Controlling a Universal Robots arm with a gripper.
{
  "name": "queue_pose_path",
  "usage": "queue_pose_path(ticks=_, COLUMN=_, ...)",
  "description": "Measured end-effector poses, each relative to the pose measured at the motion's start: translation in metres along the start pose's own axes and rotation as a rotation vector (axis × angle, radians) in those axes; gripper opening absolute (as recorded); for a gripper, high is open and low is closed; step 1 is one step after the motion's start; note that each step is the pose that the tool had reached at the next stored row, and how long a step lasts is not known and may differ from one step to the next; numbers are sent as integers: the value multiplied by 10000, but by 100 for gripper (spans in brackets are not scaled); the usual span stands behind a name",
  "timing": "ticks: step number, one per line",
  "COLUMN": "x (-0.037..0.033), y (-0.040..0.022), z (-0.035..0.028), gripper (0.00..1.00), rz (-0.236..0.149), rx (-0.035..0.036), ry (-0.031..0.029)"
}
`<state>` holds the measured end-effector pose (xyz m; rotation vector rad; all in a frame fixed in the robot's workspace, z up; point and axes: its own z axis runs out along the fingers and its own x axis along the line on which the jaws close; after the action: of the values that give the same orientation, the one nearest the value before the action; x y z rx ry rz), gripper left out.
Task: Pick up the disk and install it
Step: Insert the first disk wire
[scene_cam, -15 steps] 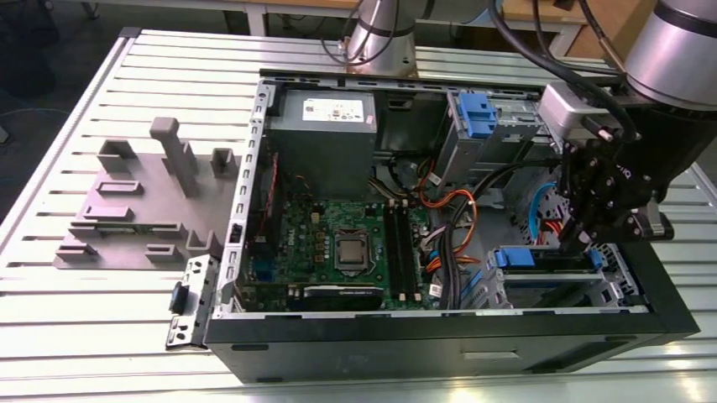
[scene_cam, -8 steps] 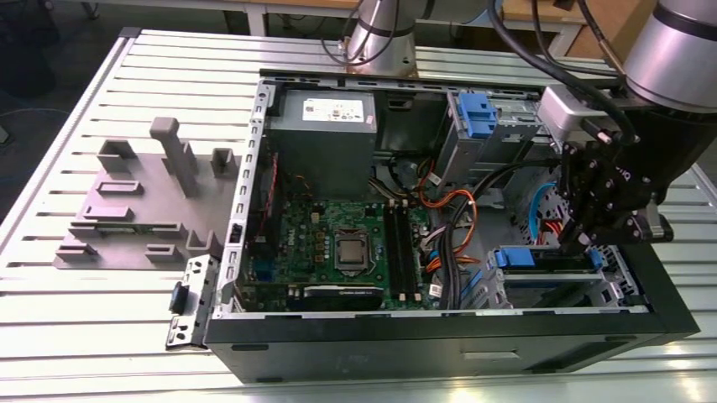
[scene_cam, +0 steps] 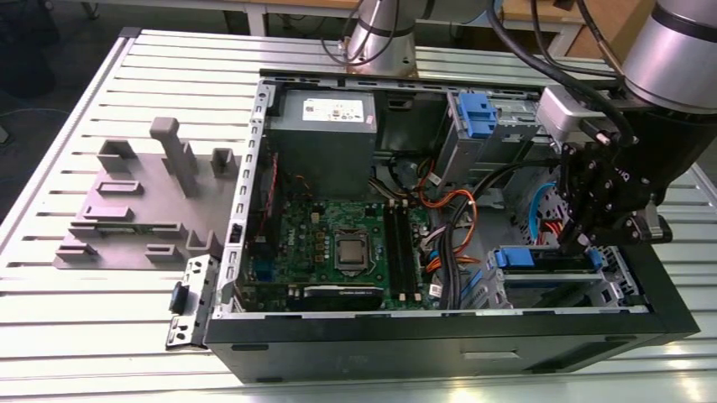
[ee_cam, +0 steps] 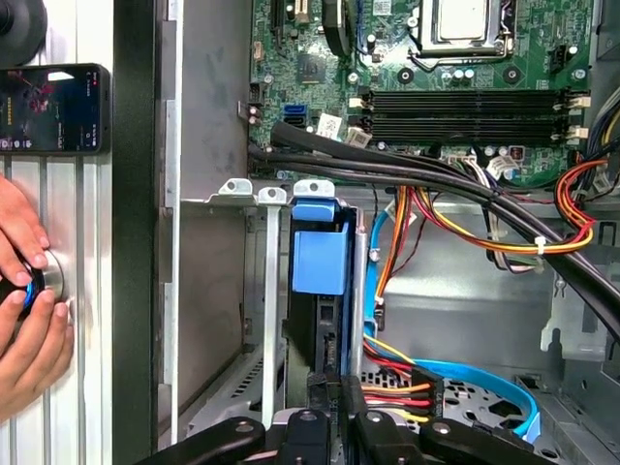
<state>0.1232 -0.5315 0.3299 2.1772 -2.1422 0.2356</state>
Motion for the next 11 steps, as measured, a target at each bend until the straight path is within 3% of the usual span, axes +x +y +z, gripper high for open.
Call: queue_pose_path(ticks=11, x=5, y=4, z=45, gripper=17, rz=31, rx=-6, ry=-15)
